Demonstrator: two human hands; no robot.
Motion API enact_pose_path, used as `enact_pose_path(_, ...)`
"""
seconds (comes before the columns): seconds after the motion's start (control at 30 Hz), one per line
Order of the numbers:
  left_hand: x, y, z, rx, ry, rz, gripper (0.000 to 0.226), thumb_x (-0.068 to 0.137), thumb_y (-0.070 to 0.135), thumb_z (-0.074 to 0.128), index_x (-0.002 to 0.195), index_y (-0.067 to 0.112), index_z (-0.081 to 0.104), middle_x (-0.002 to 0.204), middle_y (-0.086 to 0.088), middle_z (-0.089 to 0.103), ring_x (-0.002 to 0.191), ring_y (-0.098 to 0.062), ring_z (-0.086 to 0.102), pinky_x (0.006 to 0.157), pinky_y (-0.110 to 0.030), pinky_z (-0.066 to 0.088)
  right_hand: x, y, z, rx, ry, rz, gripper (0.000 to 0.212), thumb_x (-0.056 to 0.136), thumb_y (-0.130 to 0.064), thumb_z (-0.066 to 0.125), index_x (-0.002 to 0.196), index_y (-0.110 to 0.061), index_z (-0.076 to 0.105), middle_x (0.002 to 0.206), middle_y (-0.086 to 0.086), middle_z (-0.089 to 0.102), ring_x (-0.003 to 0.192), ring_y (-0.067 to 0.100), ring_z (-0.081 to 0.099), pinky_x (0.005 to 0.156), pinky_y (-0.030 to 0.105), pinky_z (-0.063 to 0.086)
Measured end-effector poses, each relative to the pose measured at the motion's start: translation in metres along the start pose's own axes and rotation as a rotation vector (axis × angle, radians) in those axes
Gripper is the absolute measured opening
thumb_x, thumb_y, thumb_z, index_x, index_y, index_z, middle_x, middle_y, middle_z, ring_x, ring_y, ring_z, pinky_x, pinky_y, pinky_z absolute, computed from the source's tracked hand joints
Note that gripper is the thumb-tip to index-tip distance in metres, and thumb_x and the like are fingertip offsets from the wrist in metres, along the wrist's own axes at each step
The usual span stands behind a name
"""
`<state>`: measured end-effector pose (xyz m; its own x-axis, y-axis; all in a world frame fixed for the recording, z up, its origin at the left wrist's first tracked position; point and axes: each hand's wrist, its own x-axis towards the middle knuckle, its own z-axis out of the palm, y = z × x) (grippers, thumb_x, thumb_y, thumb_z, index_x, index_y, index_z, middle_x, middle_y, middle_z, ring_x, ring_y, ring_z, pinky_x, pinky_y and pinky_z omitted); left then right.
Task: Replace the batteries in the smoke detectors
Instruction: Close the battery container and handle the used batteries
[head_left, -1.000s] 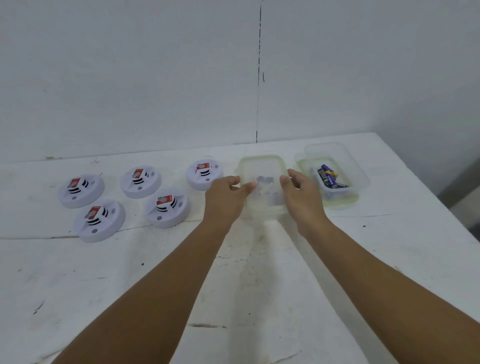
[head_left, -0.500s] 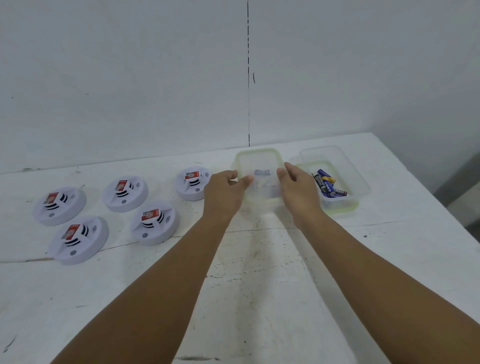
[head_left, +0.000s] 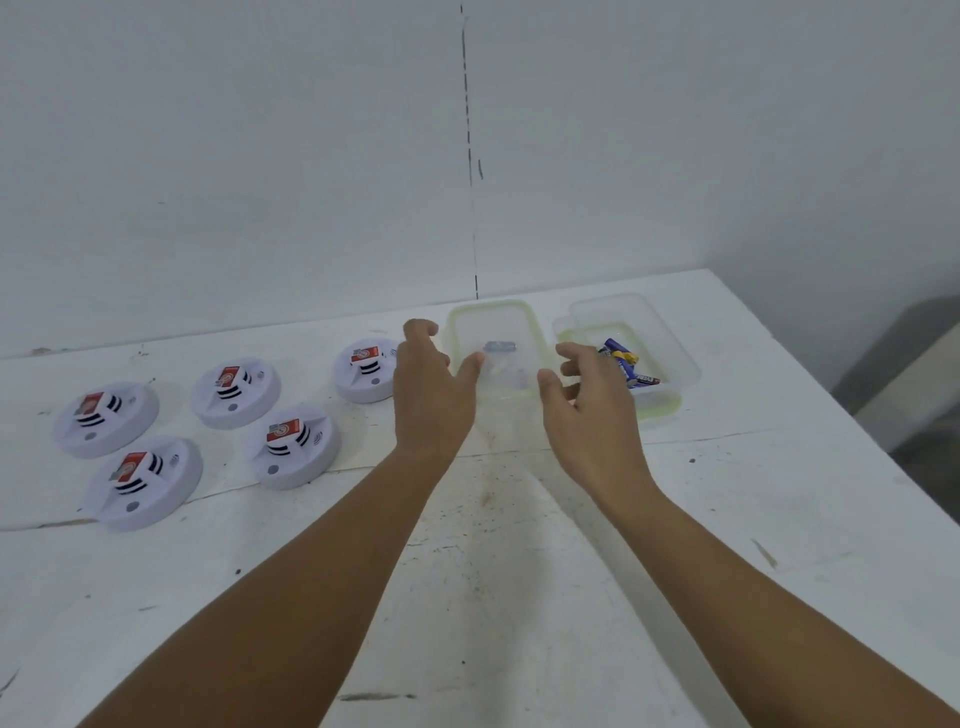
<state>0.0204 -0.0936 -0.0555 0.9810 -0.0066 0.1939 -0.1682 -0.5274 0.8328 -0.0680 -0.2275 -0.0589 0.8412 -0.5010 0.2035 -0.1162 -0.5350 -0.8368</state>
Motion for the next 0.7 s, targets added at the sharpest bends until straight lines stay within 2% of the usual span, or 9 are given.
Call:
enact_pose_path(0.07, -0.013, 0.006, 0.0, -0.009, 0.045, 0.079, 0.046, 0.098, 0.034, 0.07, 0.131, 0.018, 0.044, 0.103, -0.003, 0.055, 0.094, -0.016, 0.055, 0.077, -0.026, 0.04, -0.002, 0.002, -0.02, -0.092, 0.053, -0.086, 0.033, 0.105, -0.027, 0.054, 0.137, -0.02, 0.056, 0.127, 0.001, 0.051, 0.113, 0.02, 0.056, 0.098, 0.036, 0.047)
enact_pose_path(0.17, -0.04, 0.016, 0.001, -0.027, 0.019, 0.197, 0.025, 0.1, 0.035, 0.064, 0.118, 0.024, 0.05, 0.091, 0.004, 0.054, 0.086, -0.013, 0.055, 0.072, -0.025, 0.042, 0.006, 0.014, -0.052, -0.361, 0.12, -0.126, 0.026, 0.105, -0.025, 0.053, 0.128, -0.019, 0.062, 0.123, 0.005, 0.057, 0.111, 0.03, 0.053, 0.085, 0.043, 0.05)
enact_pose_path(0.23, -0.059, 0.022, 0.006, -0.001, -0.046, 0.263, 0.013, 0.1, 0.034, 0.063, 0.104, 0.025, 0.055, 0.083, 0.005, 0.055, 0.079, -0.012, 0.055, 0.069, -0.026, 0.042, 0.013, 0.027, -0.069, -0.58, 0.078, -0.107, 0.026, 0.104, -0.028, 0.051, 0.124, -0.02, 0.066, 0.124, 0.006, 0.058, 0.11, 0.033, 0.052, 0.084, 0.041, 0.045)
enact_pose_path(0.3, -0.076, 0.027, 0.013, 0.028, -0.134, 0.278, 0.012, 0.099, 0.035, 0.064, 0.095, 0.025, 0.057, 0.074, 0.005, 0.057, 0.07, -0.01, 0.055, 0.066, -0.028, 0.043, 0.015, 0.038, -0.077, -0.705, -0.008, -0.094, 0.029, 0.104, -0.032, 0.047, 0.12, -0.021, 0.069, 0.129, 0.003, 0.058, 0.115, 0.032, 0.052, 0.094, 0.042, 0.039)
enact_pose_path(0.4, -0.095, 0.032, 0.022, -0.005, -0.282, 0.176, 0.013, 0.097, 0.037, 0.064, 0.091, 0.027, 0.059, 0.067, 0.004, 0.06, 0.061, -0.012, 0.054, 0.063, -0.035, 0.049, 0.013, 0.048, -0.081, -0.779, -0.114, -0.129, 0.033, 0.106, -0.034, 0.038, 0.12, -0.024, 0.067, 0.136, -0.001, 0.056, 0.127, 0.029, 0.049, 0.119, 0.052, 0.023)
enact_pose_path(0.47, -0.102, 0.033, 0.026, -0.02, -0.357, 0.103, 0.015, 0.097, 0.037, 0.064, 0.086, 0.027, 0.06, 0.065, 0.003, 0.061, 0.056, -0.01, 0.053, 0.058, -0.032, 0.049, 0.011, 0.048, -0.083, -0.792, -0.164, -0.134, 0.034, 0.108, -0.034, 0.034, 0.123, -0.024, 0.063, 0.134, -0.001, 0.057, 0.131, 0.028, 0.048, 0.123, 0.056, 0.013)
enact_pose_path(0.6, -0.112, 0.039, 0.025, -0.011, -0.422, 0.005, 0.021, 0.098, 0.033, 0.062, 0.083, 0.019, 0.062, 0.071, 0.0, 0.067, 0.05, -0.005, 0.048, 0.048, -0.017, 0.04, 0.001, 0.042, -0.086, -0.827, -0.219, -0.187, 0.031, 0.109, -0.033, 0.032, 0.116, -0.027, 0.062, 0.113, -0.006, 0.062, 0.11, 0.025, 0.06, 0.123, 0.058, 0.008)
enact_pose_path(0.7, -0.115, 0.039, 0.02, -0.042, -0.436, -0.085, 0.023, 0.099, 0.033, 0.058, 0.089, 0.015, 0.067, 0.082, -0.003, 0.073, 0.051, -0.002, 0.049, 0.048, -0.014, 0.038, -0.006, 0.035, -0.084, -0.765, -0.255, -0.223, 0.029, 0.109, -0.03, 0.032, 0.107, -0.026, 0.06, 0.095, -0.009, 0.066, 0.093, 0.021, 0.065, 0.123, 0.054, 0.011)
